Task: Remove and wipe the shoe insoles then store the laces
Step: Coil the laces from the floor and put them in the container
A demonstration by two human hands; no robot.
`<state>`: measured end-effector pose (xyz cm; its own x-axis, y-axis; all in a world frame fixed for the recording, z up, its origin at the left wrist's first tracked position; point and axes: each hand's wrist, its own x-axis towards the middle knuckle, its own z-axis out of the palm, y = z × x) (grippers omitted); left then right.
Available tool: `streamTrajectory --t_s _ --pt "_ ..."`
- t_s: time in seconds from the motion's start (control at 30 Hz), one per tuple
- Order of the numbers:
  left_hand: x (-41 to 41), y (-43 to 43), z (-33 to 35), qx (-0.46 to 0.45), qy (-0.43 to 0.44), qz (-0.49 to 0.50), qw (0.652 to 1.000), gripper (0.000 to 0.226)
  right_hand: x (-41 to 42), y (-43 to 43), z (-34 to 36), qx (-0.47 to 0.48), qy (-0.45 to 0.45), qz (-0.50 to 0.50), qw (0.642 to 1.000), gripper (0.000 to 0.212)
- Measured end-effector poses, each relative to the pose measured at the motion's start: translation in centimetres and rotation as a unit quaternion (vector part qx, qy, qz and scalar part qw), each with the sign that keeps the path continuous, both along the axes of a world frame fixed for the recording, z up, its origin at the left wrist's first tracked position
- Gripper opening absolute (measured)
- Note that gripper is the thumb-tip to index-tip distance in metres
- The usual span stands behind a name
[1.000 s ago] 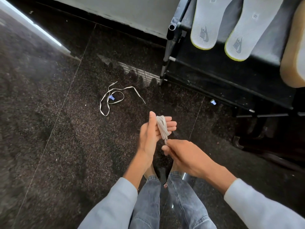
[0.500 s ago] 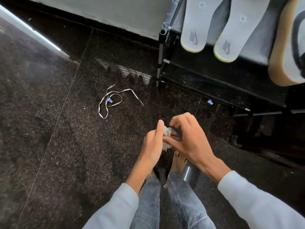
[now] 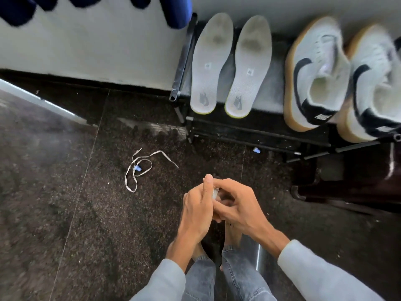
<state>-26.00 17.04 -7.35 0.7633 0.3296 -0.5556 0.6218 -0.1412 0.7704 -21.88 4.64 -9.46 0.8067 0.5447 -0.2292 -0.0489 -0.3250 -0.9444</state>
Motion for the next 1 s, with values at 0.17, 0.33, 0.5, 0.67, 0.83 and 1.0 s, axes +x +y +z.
streamTrajectory --t_s 0.17,0.33,0.5,0.67,0.83,1.0 --pt "1.6 -1.2 1.5 0.034 -0.01 -0.002 0.999 0.062 0.0 -1.0 1.3 0.025 0.035 -0.089 0.995 0.034" --pt "3.1 -2.0 1.6 0.037 -0.037 0.026 0.998 0.042 1.0 -2.2 2.6 -0.002 0.006 -0.128 0.992 0.033" --pt "5.2 -2.7 2.8 0.051 -0.083 -0.035 0.995 0.019 1.9 -2.9 3.9 -0.007 0.007 -0.188 0.982 0.024" --pt "7.6 -3.1 4.1 -0.031 -0.089 -0.102 0.99 0.011 3.3 -3.9 5.6 0.024 0.072 -0.192 0.978 0.017" --pt "10.0 -4.8 4.4 -0.057 -0.091 -0.116 0.987 0.032 4.7 -6.0 6.9 0.037 0.084 -0.213 0.973 0.024" --pt "11.3 -9.5 5.6 -0.044 -0.117 -0.091 0.988 0.013 5.0 -9.8 7.8 0.004 0.032 -0.31 0.95 0.016"
